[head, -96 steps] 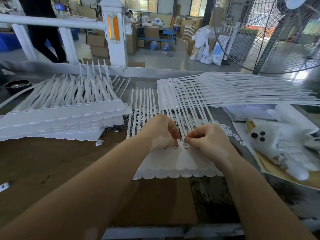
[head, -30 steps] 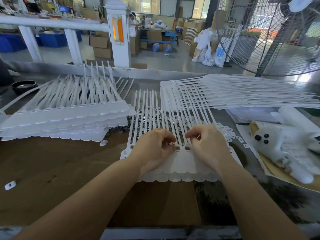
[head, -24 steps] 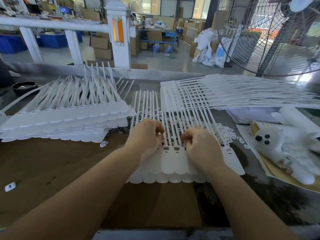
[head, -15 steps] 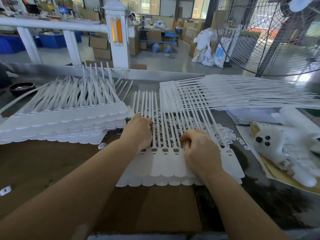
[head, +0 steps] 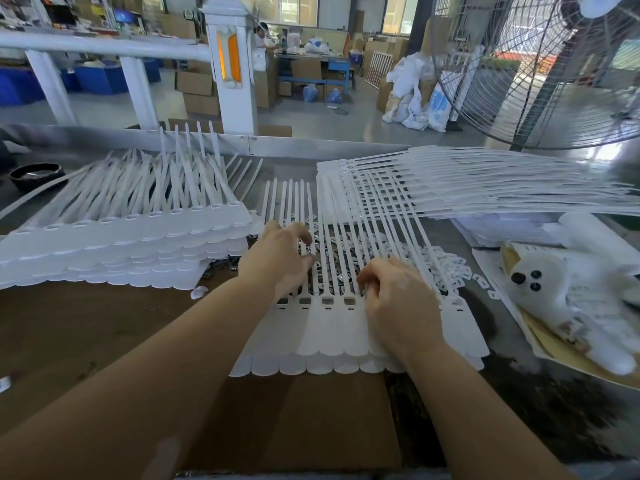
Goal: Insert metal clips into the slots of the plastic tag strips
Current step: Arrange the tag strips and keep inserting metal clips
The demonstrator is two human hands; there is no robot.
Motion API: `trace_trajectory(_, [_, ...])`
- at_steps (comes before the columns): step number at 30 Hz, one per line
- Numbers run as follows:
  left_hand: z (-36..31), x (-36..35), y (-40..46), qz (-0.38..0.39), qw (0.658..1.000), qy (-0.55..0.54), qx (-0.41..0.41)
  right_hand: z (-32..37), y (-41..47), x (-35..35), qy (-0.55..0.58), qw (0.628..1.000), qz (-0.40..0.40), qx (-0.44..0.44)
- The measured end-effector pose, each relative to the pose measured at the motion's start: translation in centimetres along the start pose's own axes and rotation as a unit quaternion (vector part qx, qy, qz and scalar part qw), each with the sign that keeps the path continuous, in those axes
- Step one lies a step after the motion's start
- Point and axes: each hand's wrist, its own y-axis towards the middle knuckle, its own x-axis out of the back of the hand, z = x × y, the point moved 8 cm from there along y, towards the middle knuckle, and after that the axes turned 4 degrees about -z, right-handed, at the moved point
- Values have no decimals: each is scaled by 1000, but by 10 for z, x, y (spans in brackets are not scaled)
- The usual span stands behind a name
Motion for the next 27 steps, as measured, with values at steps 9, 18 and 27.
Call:
trace_trajectory(9, [-6, -6, -2, 74, 996, -51, 2, -1, -1, -1, 2, 1000, 5, -2])
trace_trajectory(18, [-6, -6, -6, 103, 994, -17, -14, 0, -3, 2, 9, 1000, -3, -3])
trace_trajectory(27, [-11, -3, -7, 0, 999, 33, -15, -2, -4, 1, 12, 1000, 1, -8])
